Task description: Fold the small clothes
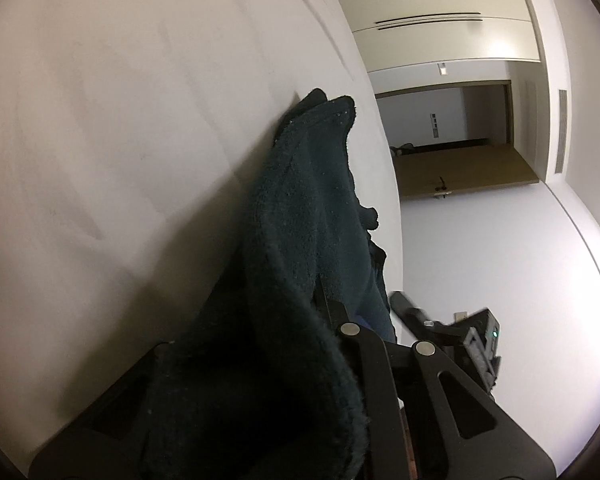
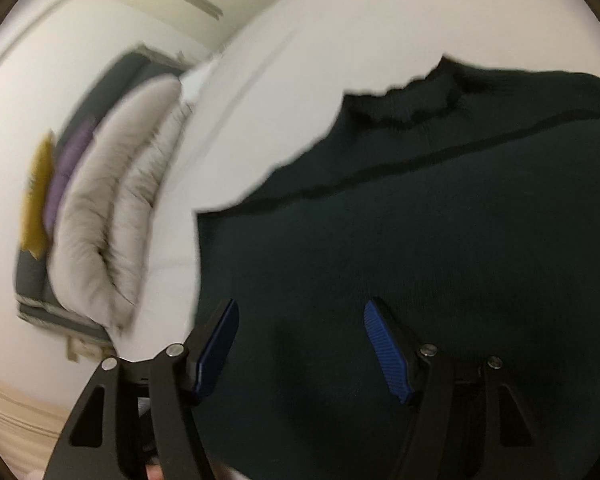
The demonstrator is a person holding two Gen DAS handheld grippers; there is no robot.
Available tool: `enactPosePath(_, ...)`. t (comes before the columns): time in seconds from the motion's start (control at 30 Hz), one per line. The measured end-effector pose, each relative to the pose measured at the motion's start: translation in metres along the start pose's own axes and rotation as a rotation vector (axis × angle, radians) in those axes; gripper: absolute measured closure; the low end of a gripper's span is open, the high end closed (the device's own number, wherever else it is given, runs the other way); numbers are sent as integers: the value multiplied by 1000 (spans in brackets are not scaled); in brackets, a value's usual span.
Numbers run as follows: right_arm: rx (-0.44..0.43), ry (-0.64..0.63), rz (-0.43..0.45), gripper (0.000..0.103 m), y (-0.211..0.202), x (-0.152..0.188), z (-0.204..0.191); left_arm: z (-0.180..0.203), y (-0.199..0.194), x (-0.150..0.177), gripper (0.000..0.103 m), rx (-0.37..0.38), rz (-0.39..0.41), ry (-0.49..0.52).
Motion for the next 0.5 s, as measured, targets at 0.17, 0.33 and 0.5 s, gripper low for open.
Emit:
enactPosePath(0.17,-25,-90,37,29,2,7,-3,5,-3,-4,92,-29,30,9)
enactPosePath(0.33,-192,126,26,29,-21,-8,7,78,-4,-2,92,-65,99,329)
enactPosePath(0.5,-365,349,83,15,-71,-44,53,183,50,81,92,-157,64,1044)
Point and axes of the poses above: each gripper's, at about its wrist camera, not at the fingertips, and y roughly the way its jaws point, z to its right, x to its underside, the point moved 8 cm from there along y, roughly the way its jaws point, and after that the axes turned 11 degrees about z, right-handed, at the moved point
